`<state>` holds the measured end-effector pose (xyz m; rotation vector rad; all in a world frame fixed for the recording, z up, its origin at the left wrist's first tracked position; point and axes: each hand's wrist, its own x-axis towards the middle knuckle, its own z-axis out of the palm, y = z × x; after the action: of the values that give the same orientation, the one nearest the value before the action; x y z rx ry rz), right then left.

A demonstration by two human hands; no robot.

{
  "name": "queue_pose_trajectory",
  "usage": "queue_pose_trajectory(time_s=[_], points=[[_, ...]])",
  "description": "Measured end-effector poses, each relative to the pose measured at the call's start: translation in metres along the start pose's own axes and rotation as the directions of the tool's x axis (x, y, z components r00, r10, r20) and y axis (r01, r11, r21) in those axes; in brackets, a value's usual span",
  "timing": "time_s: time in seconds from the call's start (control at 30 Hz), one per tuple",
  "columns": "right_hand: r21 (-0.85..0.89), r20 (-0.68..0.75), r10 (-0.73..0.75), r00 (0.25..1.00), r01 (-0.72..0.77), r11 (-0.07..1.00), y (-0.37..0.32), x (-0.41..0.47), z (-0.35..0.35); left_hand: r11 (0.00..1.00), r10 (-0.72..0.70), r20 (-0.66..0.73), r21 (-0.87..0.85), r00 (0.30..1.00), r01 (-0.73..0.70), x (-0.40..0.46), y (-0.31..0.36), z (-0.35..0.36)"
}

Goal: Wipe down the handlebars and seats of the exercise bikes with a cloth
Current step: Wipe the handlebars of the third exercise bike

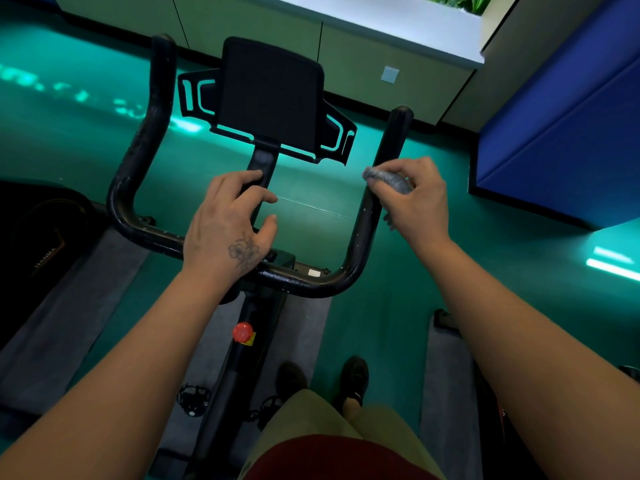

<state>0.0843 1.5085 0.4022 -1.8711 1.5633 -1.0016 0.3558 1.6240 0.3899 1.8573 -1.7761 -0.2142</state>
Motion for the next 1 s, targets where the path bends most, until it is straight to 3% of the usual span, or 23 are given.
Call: queue_pose_trajectory(time_s=[0.13,0.37,0.67,0.87,1.0], points=[[0.066,-0.018,0.063,0.998,-0.062,0.996,0.002,-0.021,0.003,1.000,-0.001,-0.004,0.002,1.000,0.001,0.000,0.001,0.000],[-0.119,-0.047,-0.034,0.998,0.028,0.993,-0.011,0.015,-0.005,1.000,-0.011,-0.003,0.007,1.000,0.011,-0.001,0.002,0.000],[-0.100,0.065,0.015,0.998,-0.009,0.995,-0.002,-0.018,0.006,1.000,-0.011,-0.013,0.009,1.000,0.011,0.000,0.002,0.000],[-0.314,0.129,-0.065,0.989,0.103,0.944,-0.012,-0.004,-0.004,1.000,-0.011,-0.009,0.005,1.000,0.011,0.000,0.002,0.000],[-0.407,0.111,-0.060,0.992,0.101,0.908,-0.019,0.009,0.000,1.000,-0.011,-0.012,-0.002,1.000,0.011,-0.001,0.002,0.000]])
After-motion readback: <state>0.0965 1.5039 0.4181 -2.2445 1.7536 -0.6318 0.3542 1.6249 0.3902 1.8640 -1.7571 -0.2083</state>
